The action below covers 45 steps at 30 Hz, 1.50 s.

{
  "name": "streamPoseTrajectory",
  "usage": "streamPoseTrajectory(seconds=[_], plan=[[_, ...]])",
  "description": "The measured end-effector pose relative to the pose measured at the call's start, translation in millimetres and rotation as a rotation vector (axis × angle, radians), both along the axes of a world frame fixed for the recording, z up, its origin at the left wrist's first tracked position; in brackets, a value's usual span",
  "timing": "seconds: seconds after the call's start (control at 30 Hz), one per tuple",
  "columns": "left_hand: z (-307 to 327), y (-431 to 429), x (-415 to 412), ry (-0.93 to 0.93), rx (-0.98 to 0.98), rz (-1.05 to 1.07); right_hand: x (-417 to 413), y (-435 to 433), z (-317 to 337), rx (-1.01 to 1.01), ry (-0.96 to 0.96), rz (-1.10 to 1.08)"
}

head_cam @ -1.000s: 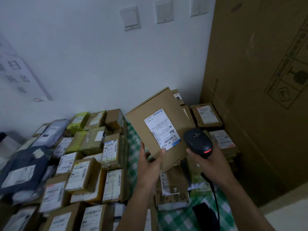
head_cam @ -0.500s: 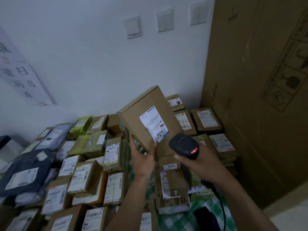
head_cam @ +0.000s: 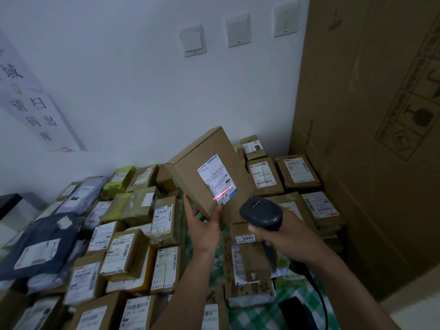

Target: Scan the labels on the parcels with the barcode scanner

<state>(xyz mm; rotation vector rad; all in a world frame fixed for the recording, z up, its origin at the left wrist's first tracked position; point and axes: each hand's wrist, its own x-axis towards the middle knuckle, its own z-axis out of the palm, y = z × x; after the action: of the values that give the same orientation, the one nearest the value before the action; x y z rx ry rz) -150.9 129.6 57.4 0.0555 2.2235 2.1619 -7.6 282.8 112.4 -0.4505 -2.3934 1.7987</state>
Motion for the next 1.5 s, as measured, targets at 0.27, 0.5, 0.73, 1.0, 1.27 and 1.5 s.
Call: streamPoseTrajectory(seconds=[0.27, 0.5, 0.73, 1.0, 1.27, 1.5], plan=[[-3, -1, -3, 0.002, 0.004, 0.021, -2, 2, 1, -0.009, -0.006, 0.016], [-4, -5, -5, 0.009, 0.011, 0.040, -8, 0, -7, -0.041, -0.013, 0.015], [-5, -55, -2, 0.096, -0.030, 0.194, -19, -6, -29, -0.043, -0.080, 0.089], [-38, -118, -8, 0.044, -0.834, 0.131, -40, -18, -44, -0.021, -0.147, 0.123], [-68, -94, -15, -0.176, -1.110, -0.021, -50, -21, -50, -0.046, -0.178, 0.143], [-76, -106, -17, -0.098, -1.097, -0.031, -58, -16, -64, -0.047, -0.240, 0.079]])
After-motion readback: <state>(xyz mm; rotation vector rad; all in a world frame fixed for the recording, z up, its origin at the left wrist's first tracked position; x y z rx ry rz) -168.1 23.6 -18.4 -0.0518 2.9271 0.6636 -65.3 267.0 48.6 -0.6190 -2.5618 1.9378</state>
